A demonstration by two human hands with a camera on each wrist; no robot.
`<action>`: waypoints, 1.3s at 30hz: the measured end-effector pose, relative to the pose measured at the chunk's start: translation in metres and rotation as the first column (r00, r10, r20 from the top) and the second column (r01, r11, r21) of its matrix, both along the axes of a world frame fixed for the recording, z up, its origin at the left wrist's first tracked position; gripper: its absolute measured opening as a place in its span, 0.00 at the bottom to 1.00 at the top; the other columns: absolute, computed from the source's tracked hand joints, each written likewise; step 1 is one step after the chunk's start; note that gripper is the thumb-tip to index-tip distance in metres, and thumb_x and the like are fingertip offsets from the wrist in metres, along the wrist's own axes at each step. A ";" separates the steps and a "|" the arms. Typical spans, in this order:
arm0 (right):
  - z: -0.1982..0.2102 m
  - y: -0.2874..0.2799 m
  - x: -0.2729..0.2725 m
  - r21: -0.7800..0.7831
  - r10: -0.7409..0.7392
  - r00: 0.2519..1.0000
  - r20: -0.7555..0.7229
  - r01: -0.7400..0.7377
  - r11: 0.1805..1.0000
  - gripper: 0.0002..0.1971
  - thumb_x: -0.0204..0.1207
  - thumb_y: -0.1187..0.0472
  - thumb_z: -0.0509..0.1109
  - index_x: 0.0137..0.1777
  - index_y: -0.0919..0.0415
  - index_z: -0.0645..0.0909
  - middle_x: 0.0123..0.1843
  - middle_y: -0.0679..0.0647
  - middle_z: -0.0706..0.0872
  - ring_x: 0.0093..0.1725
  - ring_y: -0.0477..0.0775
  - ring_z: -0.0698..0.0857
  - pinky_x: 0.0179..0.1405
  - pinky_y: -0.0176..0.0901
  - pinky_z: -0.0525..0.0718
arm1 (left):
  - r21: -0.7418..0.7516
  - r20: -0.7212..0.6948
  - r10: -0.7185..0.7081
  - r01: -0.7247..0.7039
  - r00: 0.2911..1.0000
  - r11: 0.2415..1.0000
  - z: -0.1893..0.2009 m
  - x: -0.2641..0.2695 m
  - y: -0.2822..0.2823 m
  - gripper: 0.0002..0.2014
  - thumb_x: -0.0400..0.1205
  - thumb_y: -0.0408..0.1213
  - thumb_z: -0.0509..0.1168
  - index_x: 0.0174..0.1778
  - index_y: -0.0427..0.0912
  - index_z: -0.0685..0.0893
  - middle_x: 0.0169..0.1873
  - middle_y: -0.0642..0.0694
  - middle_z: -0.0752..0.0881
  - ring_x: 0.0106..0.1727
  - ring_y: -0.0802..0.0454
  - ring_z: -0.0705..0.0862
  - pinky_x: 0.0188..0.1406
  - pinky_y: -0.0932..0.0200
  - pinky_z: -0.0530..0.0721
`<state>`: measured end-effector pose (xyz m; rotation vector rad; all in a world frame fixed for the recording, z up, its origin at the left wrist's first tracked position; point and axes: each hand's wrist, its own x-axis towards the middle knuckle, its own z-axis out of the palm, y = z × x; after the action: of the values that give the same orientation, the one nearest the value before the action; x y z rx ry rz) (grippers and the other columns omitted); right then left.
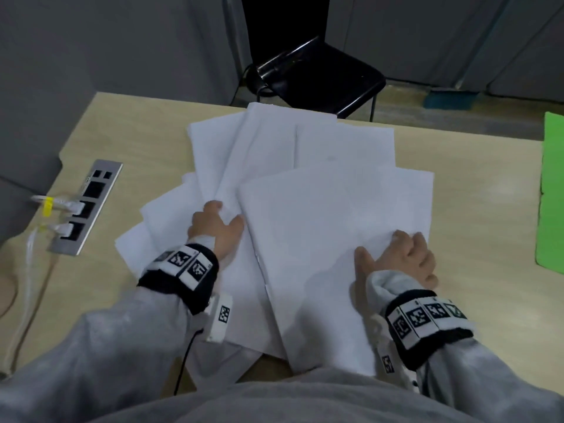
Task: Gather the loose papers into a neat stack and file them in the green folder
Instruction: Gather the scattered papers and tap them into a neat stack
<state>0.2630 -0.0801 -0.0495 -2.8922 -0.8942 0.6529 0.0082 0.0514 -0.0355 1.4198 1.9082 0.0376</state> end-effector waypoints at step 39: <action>0.007 0.066 0.005 0.245 0.199 0.975 -0.101 -0.170 0.955 0.37 0.57 0.63 0.79 0.66 0.67 0.67 0.59 0.67 0.80 0.60 0.72 0.77 0.56 0.57 0.79 | 0.098 0.052 0.421 -0.424 0.906 0.900 -0.003 -0.076 0.018 0.34 0.76 0.47 0.66 0.77 0.43 0.63 0.75 0.38 0.74 0.72 0.33 0.75 0.67 0.44 0.74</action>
<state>0.2683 -0.0141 -0.0426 -2.5508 -1.1489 0.6806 -0.0677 0.0695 -0.0383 1.0361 2.1843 0.3723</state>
